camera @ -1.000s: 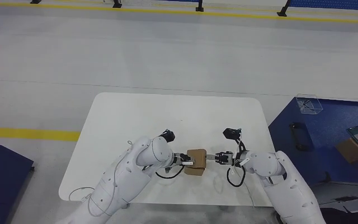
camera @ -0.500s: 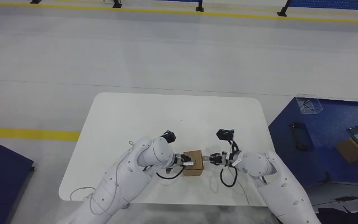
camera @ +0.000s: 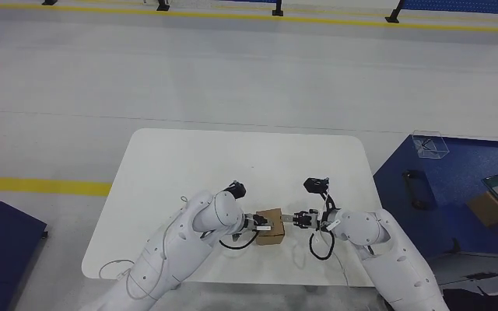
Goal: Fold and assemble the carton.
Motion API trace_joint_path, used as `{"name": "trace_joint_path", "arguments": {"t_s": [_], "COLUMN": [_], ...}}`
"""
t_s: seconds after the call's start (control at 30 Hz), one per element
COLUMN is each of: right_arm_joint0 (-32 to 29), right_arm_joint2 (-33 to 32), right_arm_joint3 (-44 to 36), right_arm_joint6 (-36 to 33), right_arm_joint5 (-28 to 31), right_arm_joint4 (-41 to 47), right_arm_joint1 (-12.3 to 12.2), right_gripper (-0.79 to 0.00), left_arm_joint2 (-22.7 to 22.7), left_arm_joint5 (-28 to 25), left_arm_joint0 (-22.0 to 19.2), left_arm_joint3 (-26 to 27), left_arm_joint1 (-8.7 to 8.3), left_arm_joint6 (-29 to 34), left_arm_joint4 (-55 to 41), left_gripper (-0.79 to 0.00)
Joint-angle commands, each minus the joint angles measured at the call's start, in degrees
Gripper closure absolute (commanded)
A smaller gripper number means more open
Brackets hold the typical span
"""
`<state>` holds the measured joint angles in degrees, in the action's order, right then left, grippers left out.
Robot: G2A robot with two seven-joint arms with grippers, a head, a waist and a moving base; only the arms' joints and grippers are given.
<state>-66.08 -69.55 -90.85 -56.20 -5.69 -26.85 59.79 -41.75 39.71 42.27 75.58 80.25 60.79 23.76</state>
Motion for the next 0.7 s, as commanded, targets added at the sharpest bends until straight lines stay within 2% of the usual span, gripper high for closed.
{"name": "trace_joint_path", "arguments": {"t_s": [0.0, 0.33, 0.67], "right_arm_joint0": [-0.18, 0.01, -0.62], "right_arm_joint2": [0.03, 0.56, -3.21], "right_arm_joint3": [-0.25, 0.57, 1.73], "right_arm_joint6": [0.05, 0.20, 0.19], "right_arm_joint5": [-0.02, -0.11, 1.19], "right_arm_joint4": [-0.10, -0.28, 1.42], "right_arm_joint1": [-0.02, 0.03, -0.62], "right_gripper": [-0.785, -0.785, -0.785], "left_arm_joint2": [-0.22, 0.24, -0.43], "left_arm_joint5": [0.17, 0.38, 0.69], "left_arm_joint0": [0.28, 0.49, 1.01], "left_arm_joint3": [0.56, -0.07, 1.47], "left_arm_joint1": [-0.11, -0.01, -0.22], "left_arm_joint6": [0.01, 0.14, -0.32], "left_arm_joint4": [0.06, 0.31, 0.63], "left_gripper": [-0.785, -0.785, -0.785]}}
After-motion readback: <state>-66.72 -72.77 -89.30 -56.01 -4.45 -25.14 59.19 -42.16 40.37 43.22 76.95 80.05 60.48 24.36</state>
